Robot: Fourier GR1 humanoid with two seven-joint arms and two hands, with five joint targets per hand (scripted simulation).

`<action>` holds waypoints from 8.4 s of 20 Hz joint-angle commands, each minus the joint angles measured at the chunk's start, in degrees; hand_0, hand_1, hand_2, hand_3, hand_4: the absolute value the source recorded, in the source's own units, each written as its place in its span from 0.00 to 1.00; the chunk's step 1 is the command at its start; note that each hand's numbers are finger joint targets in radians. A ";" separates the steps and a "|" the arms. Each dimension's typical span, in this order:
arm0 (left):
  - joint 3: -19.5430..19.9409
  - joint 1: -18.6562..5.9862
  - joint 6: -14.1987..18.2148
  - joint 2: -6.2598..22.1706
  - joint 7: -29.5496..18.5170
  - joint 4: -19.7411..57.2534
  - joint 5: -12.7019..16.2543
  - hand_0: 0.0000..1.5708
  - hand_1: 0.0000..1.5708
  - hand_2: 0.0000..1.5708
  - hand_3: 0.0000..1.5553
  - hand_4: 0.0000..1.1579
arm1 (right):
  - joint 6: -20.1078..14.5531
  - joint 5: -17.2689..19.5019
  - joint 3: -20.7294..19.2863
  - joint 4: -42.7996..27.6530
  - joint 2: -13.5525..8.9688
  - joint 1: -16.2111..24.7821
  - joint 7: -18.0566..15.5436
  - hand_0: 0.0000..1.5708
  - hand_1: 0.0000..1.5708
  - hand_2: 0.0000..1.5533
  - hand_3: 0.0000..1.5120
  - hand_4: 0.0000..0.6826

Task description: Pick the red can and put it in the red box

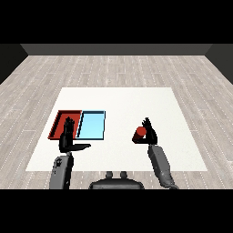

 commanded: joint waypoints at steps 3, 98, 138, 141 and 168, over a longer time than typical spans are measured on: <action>0.10 -1.18 0.31 -0.43 -3.42 4.19 -0.80 0.00 0.00 0.00 0.00 0.00 | -1.49 0.37 -0.81 5.43 0.24 -5.60 0.05 0.00 0.00 0.00 0.00 0.00; -31.48 -24.78 21.14 -2.53 14.77 16.31 1.16 0.00 0.00 0.00 0.00 0.00 | -32.74 -9.41 33.46 -12.68 1.39 -15.42 1.87 0.92 0.92 0.92 0.91 0.87; -36.71 -27.42 36.11 -2.44 11.49 18.97 5.74 1.00 1.00 1.00 0.96 0.98 | -30.71 -7.31 34.62 -22.78 1.33 -12.27 5.22 0.00 0.00 0.00 0.00 0.00; -36.63 -29.46 36.55 -2.45 8.09 23.82 7.40 1.00 1.00 1.00 0.96 0.99 | -32.82 -5.75 35.17 -24.20 1.34 -10.81 4.85 0.00 0.00 0.00 0.00 0.00; -25.65 -19.65 29.75 7.50 13.85 8.90 1.12 1.00 1.00 1.00 0.94 0.97 | -23.97 -7.37 9.40 -44.55 -11.17 0.57 13.15 0.00 0.00 0.00 0.00 0.00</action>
